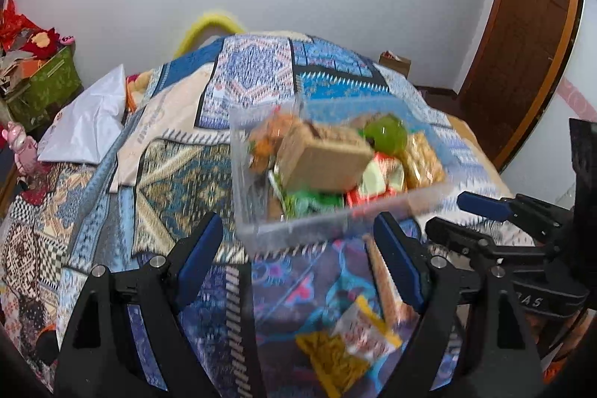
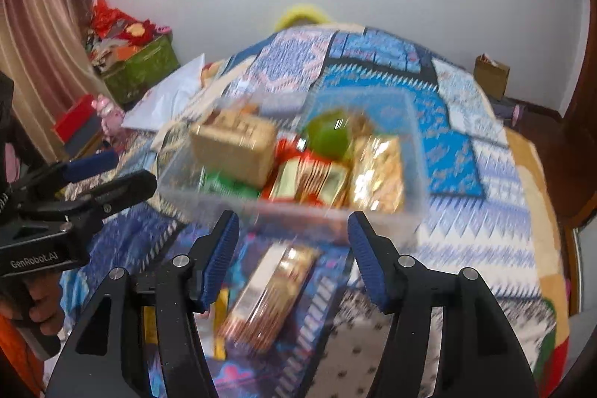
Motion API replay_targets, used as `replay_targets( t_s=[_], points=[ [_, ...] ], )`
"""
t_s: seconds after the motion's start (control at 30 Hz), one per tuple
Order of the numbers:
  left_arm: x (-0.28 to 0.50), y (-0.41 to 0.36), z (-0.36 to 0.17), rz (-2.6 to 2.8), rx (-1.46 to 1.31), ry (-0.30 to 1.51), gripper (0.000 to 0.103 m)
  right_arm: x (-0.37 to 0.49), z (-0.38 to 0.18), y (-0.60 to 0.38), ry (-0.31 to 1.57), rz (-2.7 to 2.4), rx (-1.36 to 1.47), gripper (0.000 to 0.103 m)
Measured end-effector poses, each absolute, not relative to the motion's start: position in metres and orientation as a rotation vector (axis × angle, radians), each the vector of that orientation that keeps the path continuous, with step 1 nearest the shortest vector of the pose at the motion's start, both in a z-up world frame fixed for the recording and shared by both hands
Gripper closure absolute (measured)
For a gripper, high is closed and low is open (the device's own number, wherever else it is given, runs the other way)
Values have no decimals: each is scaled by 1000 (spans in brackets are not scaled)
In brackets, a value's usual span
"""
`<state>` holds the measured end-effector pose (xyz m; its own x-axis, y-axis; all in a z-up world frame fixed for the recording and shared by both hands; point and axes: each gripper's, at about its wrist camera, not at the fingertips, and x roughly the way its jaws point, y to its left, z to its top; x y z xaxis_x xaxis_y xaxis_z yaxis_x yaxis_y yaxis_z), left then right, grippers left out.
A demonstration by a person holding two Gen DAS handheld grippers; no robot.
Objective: Organize snacks
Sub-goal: 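Grasp the yellow snack bag with the left gripper while the right grasps the biscuit roll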
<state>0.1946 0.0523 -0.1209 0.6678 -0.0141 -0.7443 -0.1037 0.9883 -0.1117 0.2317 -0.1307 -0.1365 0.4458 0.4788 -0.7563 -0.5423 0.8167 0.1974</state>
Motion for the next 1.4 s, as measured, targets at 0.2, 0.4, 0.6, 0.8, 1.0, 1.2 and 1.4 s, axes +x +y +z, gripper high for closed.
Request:
replay_targets(
  t_s=[0.2, 0.4, 0.6, 0.8, 1.0, 1.2, 1.4],
  points=[
    [178, 54, -145, 48, -167, 898, 20, 218, -171, -125, 1008, 631, -96, 46],
    [166, 56, -168, 53, -194, 951, 20, 216, -187, -112, 1060, 638, -127, 46],
    [159, 57, -183, 60, -219, 991, 20, 214, -196, -103, 1075, 645, -163, 46],
    [153, 49, -183, 36, -235, 994, 20, 209, -192, -113, 1058, 631, -167, 55],
    [151, 30, -189, 7, -232, 1018, 20, 201, -189, -137, 1045, 612, -118, 57],
    [151, 14, -202, 6, -230, 1061, 20, 190, -187, -153, 1037, 612, -110, 57],
    [146, 3, -205, 16, -217, 1037, 41, 185, -183, -169, 1026, 603, -74, 57]
  ],
)
